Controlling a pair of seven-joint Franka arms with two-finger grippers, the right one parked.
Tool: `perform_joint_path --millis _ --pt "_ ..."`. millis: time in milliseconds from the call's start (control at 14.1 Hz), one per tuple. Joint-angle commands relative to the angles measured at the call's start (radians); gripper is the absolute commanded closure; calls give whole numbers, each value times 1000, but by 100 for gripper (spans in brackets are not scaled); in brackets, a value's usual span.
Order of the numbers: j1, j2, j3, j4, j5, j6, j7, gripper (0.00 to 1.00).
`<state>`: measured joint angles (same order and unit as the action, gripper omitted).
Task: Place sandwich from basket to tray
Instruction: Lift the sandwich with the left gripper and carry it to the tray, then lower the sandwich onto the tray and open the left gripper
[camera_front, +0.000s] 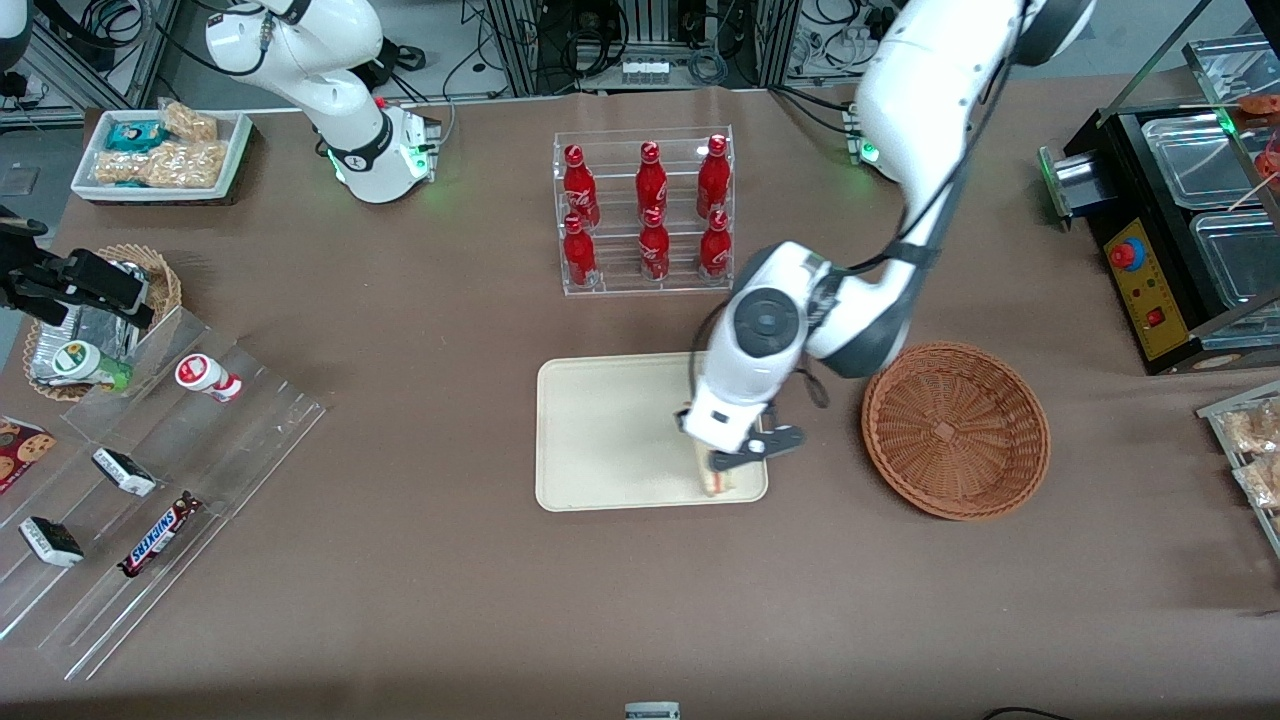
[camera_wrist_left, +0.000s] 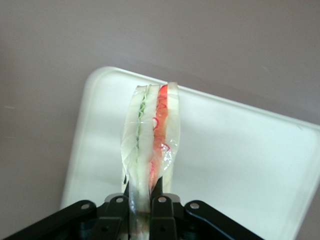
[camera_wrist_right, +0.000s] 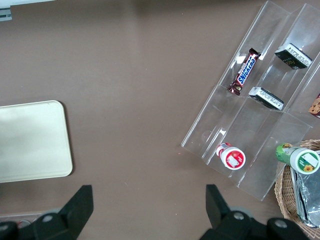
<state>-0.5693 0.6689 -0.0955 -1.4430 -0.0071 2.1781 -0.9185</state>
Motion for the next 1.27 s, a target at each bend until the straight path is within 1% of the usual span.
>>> perform_joint_path --millis 0,71,283,425,496,566,637,850,991,1062,1204 --pt "-67 119 16 166 7 -18 -2 93" --pt "-89 130 16 171 13 -15 -2 93" --pt "-118 153 14 165 67 12 7 92" --pt "-124 152 14 153 70 12 35 88" --pt "-124 150 14 148 68 11 50 82" --pt "-123 149 16 148 62 11 50 50" --pt "-118 141 16 150 59 9 50 1" --pt "-115 81 16 151 59 -15 49 0" --pt "-107 32 20 151 58 -61 50 0" --pt "-92 11 20 156 68 -102 55 0" --pt "-54 -57 22 161 58 -179 149 0"
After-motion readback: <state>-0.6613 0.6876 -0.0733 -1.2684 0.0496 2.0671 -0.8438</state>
